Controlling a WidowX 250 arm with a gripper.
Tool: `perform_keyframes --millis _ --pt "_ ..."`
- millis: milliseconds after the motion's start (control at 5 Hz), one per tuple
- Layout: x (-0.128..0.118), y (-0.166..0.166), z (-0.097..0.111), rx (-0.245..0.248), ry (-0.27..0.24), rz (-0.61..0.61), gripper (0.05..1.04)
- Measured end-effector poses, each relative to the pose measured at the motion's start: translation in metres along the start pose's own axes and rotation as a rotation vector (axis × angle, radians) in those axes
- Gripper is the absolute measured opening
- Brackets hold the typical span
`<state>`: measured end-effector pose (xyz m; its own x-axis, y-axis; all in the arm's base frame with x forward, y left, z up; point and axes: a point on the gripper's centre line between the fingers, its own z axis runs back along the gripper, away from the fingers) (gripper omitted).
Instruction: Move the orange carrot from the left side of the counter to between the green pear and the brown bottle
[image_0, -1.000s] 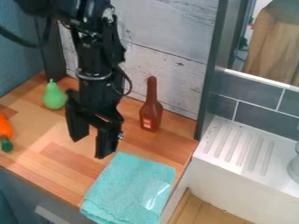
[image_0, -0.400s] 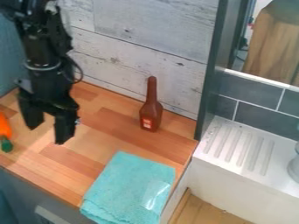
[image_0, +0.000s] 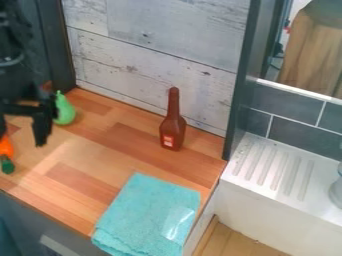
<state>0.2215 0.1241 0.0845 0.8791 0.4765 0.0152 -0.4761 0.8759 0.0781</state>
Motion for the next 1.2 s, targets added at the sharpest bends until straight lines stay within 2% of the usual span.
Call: perform_keyframes --millis 200,400,600,800,1200 --pt "0.004 0.03 0.008 0.008 0.009 0.087 1.001" --pt "0.011 0.052 0.008 0.025 -0.046 0.132 1.001" --pt "0.026 0.063 -0.002 0.037 -0.089 0.126 1.0" --pt "0.04 0.064 -0.018 0.04 -0.094 0.127 1.001" --pt "0.057 0.066 -0.04 0.04 -0.071 0.246 1.001"
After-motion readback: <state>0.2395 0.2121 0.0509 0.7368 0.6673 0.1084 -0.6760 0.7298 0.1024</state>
